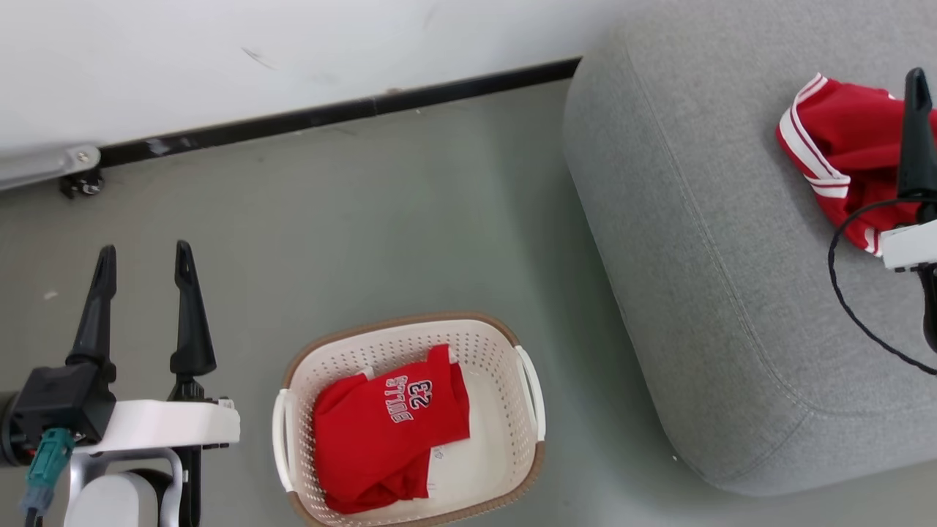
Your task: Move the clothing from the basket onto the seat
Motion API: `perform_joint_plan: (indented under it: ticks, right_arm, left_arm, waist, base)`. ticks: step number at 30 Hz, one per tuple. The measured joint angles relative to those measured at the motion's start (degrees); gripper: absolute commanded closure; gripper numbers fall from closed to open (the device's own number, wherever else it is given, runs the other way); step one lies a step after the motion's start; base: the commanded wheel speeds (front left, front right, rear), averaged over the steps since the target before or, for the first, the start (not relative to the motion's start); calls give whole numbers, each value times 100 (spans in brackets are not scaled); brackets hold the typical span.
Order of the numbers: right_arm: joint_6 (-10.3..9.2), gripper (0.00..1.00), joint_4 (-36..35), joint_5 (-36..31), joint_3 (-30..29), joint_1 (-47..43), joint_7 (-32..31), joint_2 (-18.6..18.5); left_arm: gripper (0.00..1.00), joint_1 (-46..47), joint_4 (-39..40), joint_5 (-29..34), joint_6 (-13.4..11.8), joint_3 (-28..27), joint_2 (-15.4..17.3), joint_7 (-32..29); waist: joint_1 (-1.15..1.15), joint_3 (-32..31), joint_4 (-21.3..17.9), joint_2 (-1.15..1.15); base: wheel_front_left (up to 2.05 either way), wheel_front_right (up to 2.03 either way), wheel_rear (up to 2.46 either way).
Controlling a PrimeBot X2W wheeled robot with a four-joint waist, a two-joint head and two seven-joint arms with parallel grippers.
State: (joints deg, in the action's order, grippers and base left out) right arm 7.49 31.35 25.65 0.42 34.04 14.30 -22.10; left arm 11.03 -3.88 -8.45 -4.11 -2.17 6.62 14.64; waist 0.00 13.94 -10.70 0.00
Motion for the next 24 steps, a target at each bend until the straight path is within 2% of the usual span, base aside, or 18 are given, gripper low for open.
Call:
perform_joint_plan:
  ticks: [11,24]
  right_arm:
    - [0,0,-704,-268,160,-615,18,316]
    - [-1,0,-892,-401,627,-1670,24,784]
  left_arm:
    - [0,-411,-215,59,-51,64,-123,0]
    - [0,-651,-466,164,-35,324,-207,0]
  waist:
    - [0,-536,388,0]
    - [0,-1077,814,0]
  base:
    - [0,0,0]
    - [0,0,0]
